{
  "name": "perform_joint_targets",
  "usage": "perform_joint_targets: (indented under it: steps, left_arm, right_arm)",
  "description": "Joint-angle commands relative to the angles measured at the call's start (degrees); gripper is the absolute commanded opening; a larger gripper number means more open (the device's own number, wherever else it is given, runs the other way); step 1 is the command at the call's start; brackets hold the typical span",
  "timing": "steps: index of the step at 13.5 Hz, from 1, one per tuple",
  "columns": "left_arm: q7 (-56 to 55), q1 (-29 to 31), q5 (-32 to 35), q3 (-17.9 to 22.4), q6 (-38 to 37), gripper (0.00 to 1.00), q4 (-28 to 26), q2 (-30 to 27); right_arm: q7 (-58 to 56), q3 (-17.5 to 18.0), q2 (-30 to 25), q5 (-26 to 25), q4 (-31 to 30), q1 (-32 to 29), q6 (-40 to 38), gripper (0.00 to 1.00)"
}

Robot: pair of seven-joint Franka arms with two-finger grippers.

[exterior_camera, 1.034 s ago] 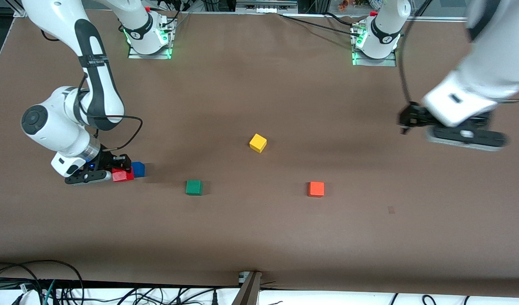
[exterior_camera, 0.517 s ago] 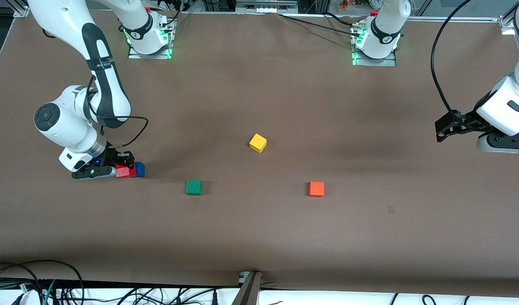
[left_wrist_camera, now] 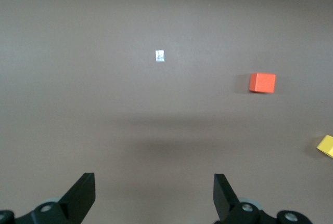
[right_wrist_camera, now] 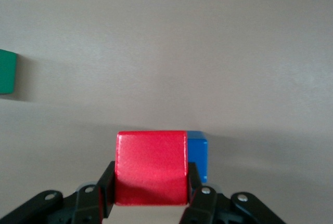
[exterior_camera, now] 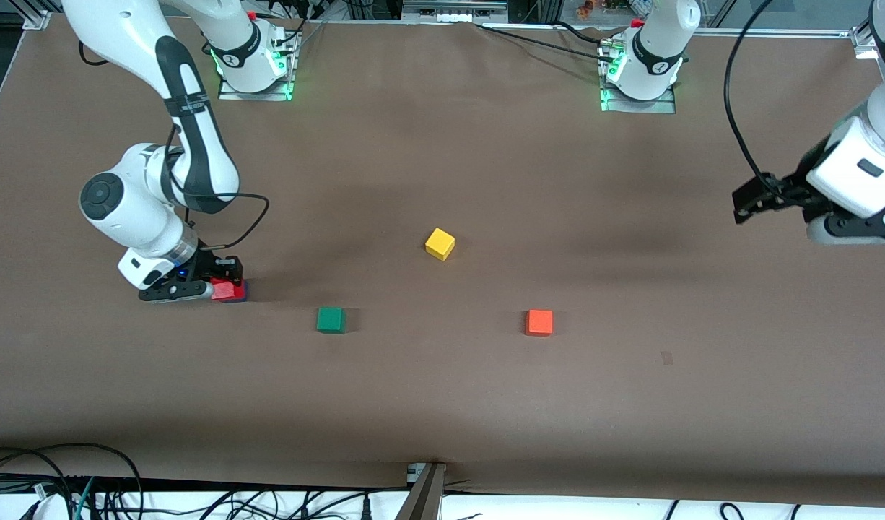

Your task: Pass red block to right arm, stack on blue

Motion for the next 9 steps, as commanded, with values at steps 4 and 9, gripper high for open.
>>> perform_joint_targets:
  steps: [4,9]
  left_arm:
    - [0.3,-3.8,-3.1,6.9,1.7,1.00,-10.9,-7.7]
    - [0.3,-0.1,-3.1,4.2,1.6,1.00,-11.5,-8.2]
  right_arm:
    - [0.6,-0.9,-2.5,-1.3,-1.9,0.4,0.3,0.00]
    - [0.4,-2.4,-3.1,-2.9,-1.6,0.3,-0.9,0.00]
